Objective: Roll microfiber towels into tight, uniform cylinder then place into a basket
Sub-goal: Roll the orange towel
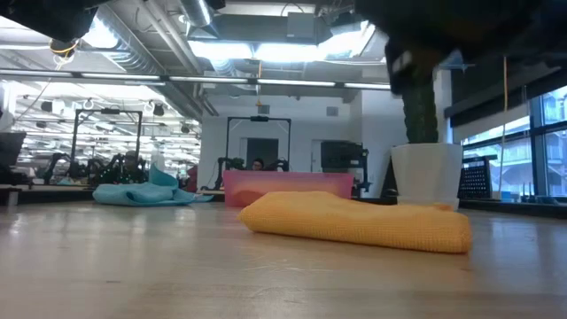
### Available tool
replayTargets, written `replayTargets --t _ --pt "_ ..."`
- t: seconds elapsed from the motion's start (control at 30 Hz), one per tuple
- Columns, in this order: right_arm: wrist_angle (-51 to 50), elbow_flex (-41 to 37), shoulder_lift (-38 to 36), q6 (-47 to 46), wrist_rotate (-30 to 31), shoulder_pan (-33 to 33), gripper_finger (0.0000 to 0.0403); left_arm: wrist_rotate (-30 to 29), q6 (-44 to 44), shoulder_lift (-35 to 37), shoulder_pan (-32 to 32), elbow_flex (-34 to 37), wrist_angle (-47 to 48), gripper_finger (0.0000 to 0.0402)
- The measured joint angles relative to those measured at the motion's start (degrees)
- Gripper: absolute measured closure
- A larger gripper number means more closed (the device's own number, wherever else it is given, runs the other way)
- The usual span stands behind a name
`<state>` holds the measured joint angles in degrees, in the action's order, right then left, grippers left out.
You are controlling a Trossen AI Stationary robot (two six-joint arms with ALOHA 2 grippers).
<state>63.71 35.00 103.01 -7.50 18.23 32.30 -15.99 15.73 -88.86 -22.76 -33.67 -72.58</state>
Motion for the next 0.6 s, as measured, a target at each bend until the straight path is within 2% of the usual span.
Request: replayTargets --t 0.13,0.6 --pt "3.8 0.0 -0.6 4.8 1.5 1.1 0.0367 0.6 0.0 0.0 0.0 0.0 -0.1 0.0296" --pt "3.7 0.0 -0.6 4.8 1.6 1.3 0.0367 0.7 -0.2 0.0 -0.6 0.0 0.1 0.0296"
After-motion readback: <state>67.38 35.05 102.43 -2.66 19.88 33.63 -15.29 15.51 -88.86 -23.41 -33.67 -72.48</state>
